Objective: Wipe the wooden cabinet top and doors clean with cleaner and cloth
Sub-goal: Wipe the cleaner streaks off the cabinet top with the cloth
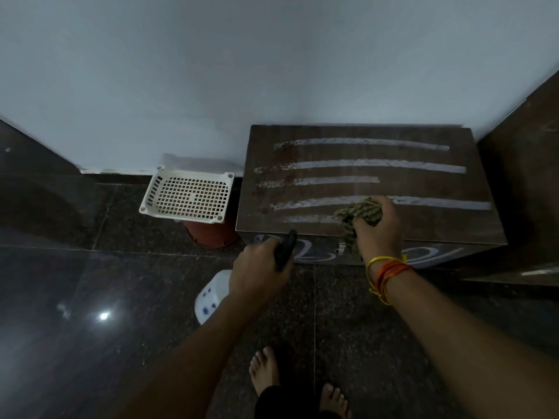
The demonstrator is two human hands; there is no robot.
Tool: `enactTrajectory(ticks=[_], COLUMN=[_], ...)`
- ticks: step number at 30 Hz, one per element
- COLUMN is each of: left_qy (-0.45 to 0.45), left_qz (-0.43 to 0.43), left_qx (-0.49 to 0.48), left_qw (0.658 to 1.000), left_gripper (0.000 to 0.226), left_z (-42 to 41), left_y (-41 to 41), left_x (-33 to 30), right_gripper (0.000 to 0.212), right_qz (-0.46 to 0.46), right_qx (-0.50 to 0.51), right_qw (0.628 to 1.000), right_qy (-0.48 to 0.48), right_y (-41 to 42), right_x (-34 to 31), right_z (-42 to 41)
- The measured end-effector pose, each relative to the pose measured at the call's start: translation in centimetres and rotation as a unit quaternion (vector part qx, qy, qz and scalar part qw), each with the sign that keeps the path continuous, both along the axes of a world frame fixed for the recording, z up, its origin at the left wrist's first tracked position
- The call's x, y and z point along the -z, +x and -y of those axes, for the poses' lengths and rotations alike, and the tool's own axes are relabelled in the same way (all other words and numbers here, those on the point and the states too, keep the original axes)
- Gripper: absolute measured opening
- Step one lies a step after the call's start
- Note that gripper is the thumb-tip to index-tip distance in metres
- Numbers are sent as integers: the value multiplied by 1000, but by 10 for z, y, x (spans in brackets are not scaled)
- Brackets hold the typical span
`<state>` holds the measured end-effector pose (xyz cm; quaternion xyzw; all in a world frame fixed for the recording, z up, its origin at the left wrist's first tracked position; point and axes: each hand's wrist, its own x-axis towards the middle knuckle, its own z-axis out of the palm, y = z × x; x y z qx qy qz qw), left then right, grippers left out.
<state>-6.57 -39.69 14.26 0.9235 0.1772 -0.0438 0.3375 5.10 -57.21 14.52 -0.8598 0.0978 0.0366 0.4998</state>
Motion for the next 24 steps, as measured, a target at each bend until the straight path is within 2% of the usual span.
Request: enactTrajectory(ticks=[3,7,15,24], left_qy=[39,35,46,44], left_qz=[2,5,0,20], left_qx=[38,59,63,26], left_qw=[999,998,997,999], left_gripper=[21,24,26,26], left_z=[0,3,1,-22], left_y=[9,19,62,115], left_x=[-2,-2,-5,-14], right_gripper=[40,44,44,43], right_qz=[5,-3,-7,10], right_qx=[9,28,33,36], right_qw=[1000,999,998,998], right_qy=[0,-17,-45,-56], right_y=[6,16,40,66], right_x=[1,2,3,-1], right_z=[8,19,23,13])
